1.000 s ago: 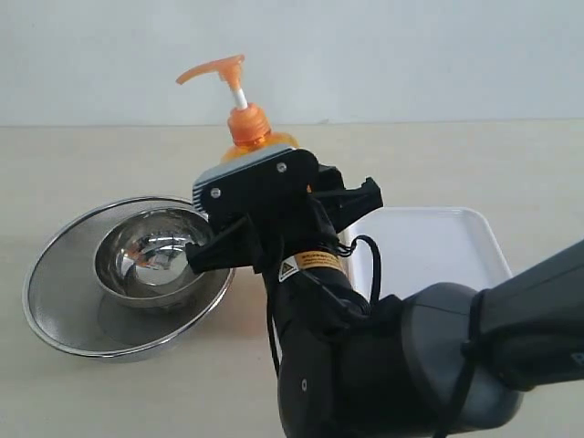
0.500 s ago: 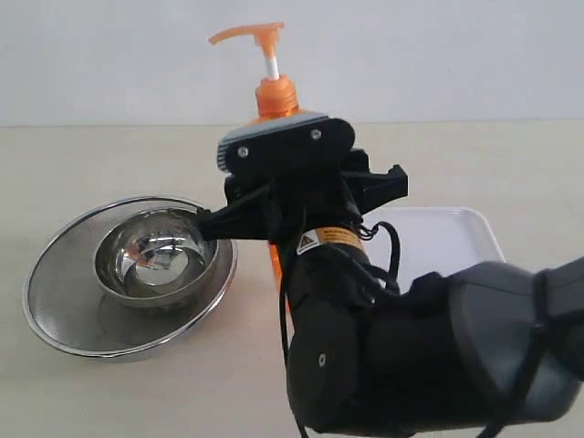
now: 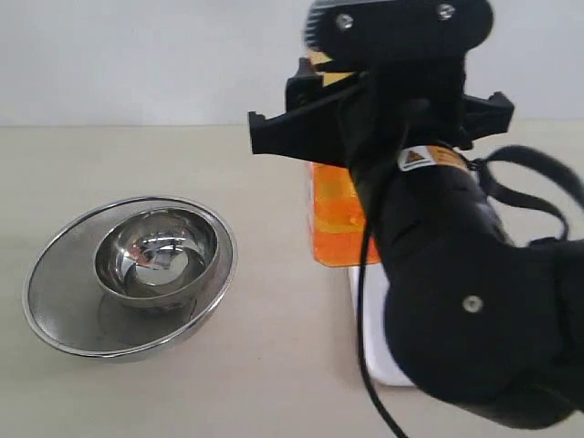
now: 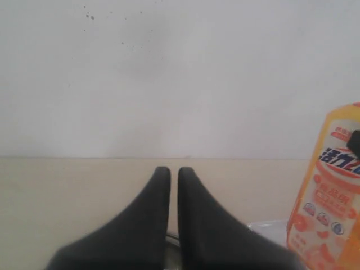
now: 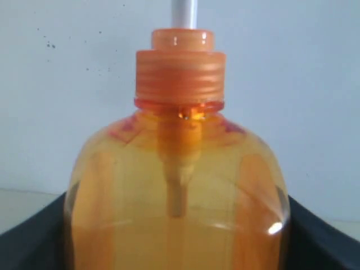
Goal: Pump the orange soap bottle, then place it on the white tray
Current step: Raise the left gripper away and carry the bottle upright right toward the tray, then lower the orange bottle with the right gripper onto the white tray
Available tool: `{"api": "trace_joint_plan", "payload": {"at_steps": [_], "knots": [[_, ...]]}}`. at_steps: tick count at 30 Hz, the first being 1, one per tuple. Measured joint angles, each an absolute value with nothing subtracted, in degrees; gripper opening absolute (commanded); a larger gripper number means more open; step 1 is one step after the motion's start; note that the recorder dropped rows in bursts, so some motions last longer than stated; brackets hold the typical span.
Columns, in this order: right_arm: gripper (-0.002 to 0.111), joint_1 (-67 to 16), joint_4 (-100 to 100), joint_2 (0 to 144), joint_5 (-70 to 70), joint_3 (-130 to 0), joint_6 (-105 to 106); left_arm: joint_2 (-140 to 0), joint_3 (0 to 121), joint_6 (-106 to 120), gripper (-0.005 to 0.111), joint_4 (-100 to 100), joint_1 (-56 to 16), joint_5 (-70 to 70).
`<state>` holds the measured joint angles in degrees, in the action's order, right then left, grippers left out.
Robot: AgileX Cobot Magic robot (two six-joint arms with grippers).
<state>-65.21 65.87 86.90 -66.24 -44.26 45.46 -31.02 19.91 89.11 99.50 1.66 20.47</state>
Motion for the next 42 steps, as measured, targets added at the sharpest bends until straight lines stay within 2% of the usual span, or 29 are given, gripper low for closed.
{"api": "trace_joint_plan", "payload": {"at_steps": [8,16,24,42], "knots": [[0.000,-64.4,66.3,76.2,-66.4,-33.0,42.8,-31.0,19.6,89.0,0.005,99.7,1.7,22.7],[0.000,-53.0,62.2,75.3,-66.5,-23.9,32.0,-30.0,18.8,88.0,0.005,99.7,1.7,24.6],[0.000,-49.1,49.0,86.7,-66.0,-23.8,23.4,-29.7,18.4,87.7,0.005,99.7,1.7,24.9],[0.000,-48.7,47.0,94.7,-66.2,-26.2,20.3,-29.7,16.3,88.2,0.005,99.7,1.7,24.9]]}}
